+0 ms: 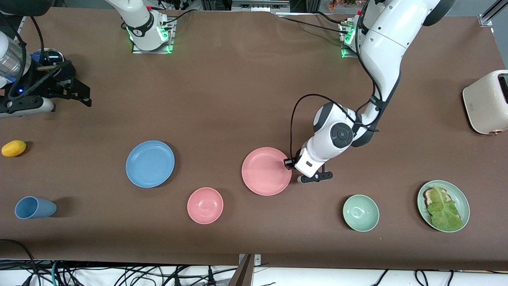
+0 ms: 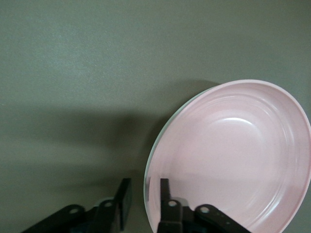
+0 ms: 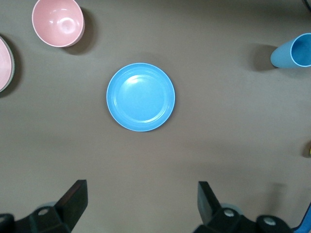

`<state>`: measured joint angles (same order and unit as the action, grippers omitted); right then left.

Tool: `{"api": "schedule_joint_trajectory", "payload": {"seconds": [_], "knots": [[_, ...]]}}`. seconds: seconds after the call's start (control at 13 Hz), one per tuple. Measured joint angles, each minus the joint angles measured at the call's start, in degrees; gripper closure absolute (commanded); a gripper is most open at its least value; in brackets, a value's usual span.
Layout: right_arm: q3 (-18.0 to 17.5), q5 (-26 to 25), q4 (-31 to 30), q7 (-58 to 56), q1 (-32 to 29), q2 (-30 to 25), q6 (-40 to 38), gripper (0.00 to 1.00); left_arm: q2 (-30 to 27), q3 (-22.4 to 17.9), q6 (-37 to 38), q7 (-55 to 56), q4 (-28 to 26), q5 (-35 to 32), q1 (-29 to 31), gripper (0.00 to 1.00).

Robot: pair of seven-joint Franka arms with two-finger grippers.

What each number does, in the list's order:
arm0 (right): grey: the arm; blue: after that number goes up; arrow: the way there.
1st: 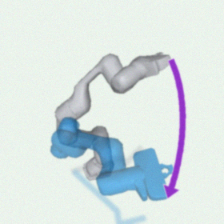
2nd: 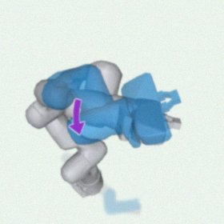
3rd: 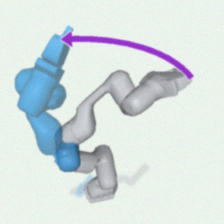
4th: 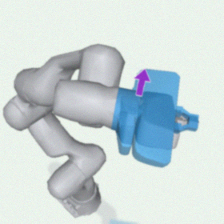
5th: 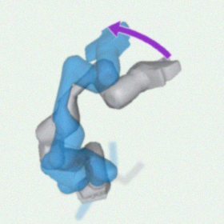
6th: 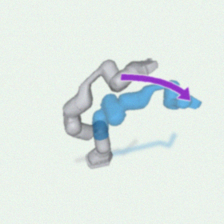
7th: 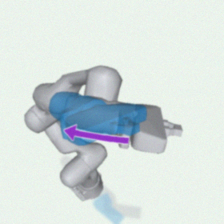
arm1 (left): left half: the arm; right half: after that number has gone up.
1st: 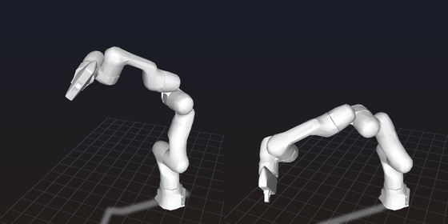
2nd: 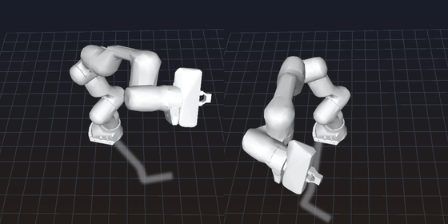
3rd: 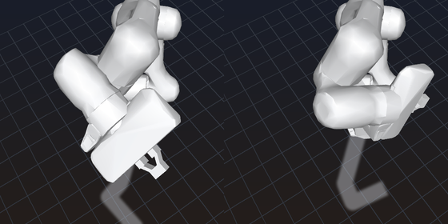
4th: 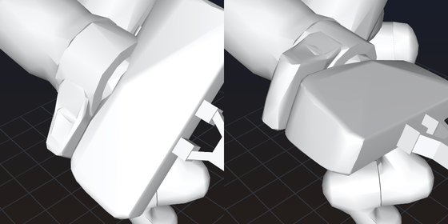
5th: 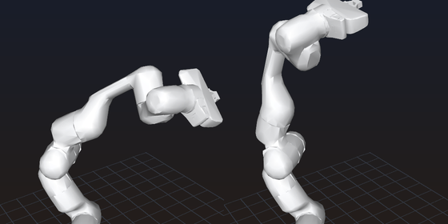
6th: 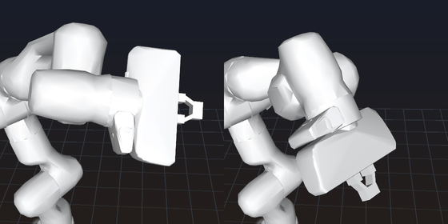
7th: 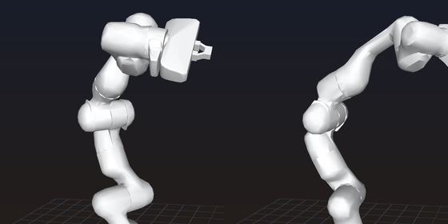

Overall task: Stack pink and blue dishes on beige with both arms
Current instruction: 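Open the left gripper and release the pink plate on the beige plate, then withdraw the left gripper while the right gripper reaches the blue plate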

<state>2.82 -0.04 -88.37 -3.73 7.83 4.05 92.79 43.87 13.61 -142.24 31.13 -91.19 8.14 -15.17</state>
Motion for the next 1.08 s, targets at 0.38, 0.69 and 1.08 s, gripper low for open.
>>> {"api": "schedule_joint_trajectory", "payload": {"seconds": [0.38, 0.69, 1.08], "knots": [[0.26, -0.20, 0.01, 0.00, -0.78, 0.67, 0.15, 0.00, -0.55, -0.02, 0.21, 0.05, 1.34, 0.00, 0.05, 0.00], [0.10, -0.43, -0.02, -0.02, -0.68, 1.72, 0.16, 0.00, -5.97, -0.52, 9.87, 0.05, 2.66, -0.10, 0.55, 0.00], [0.07, -0.56, -0.27, -0.04, -0.76, 7.51, 5.05, 0.00, -11.20, -2.30, 27.52, -6.00, 7.71, -0.32, 3.35, 0.00]]}}
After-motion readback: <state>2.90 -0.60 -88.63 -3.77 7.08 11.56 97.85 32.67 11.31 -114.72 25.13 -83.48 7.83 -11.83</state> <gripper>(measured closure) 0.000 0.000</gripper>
